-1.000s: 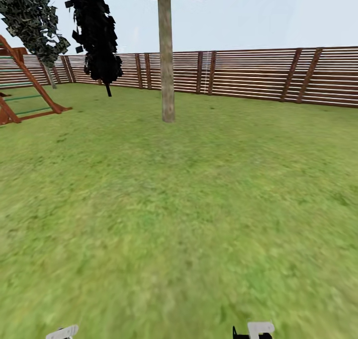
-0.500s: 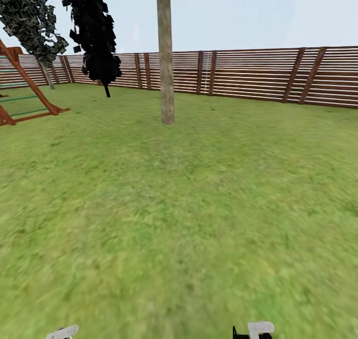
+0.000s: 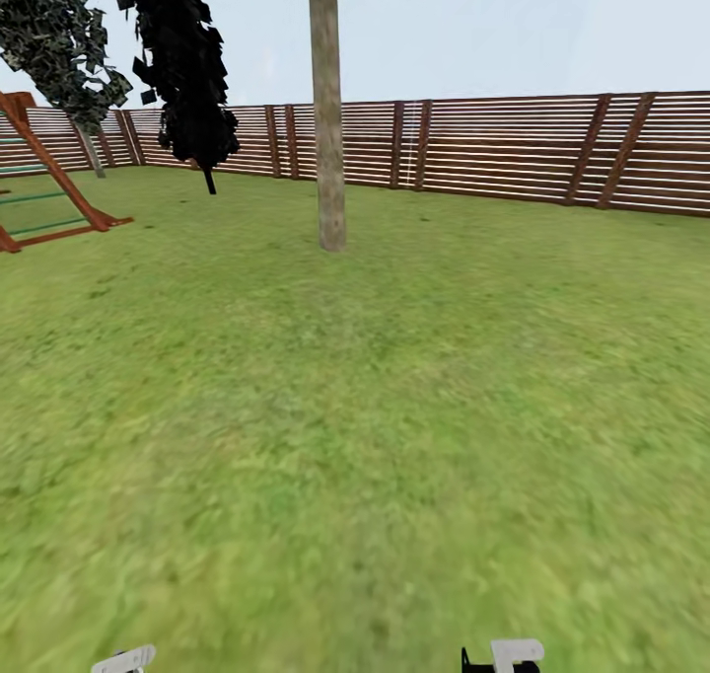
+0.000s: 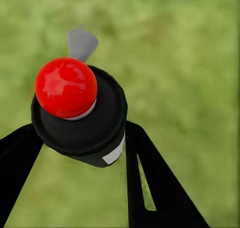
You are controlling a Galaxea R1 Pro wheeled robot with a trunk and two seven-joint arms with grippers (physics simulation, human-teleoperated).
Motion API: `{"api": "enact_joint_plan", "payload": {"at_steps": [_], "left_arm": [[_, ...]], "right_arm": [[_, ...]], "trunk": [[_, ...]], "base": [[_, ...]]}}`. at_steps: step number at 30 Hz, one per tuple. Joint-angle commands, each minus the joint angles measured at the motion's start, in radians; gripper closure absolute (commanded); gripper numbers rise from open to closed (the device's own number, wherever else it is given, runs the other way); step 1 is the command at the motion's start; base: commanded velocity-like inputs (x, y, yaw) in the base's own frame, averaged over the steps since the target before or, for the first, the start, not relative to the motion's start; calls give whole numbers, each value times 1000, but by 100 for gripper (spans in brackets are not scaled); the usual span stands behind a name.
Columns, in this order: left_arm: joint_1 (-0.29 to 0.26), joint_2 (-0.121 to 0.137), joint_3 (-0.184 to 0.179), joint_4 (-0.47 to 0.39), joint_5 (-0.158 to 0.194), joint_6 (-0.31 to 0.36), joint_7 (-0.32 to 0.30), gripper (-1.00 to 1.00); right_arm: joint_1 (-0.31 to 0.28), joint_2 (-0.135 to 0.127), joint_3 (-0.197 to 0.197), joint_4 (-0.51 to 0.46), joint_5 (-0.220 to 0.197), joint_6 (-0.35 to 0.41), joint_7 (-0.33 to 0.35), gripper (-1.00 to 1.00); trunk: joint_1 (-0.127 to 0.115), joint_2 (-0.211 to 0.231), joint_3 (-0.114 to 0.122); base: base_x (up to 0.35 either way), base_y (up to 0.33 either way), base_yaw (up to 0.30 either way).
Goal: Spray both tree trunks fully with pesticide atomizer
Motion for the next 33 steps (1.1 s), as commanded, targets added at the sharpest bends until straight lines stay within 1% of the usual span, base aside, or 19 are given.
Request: {"api": "enact_joint_plan", "payload": {"at_steps": [1, 33], "left_arm": [[0, 0, 0, 0, 0, 0, 0, 100], [0, 0, 0, 0, 0, -1, 0, 100]], "right_arm": [[0, 0, 0, 0, 0, 0, 0, -100], [0, 0, 0, 0, 0, 0, 0, -100]], "trunk": [[0, 0, 0], [0, 0, 0]], "base": [[341, 0, 0], [341, 0, 0]]}}
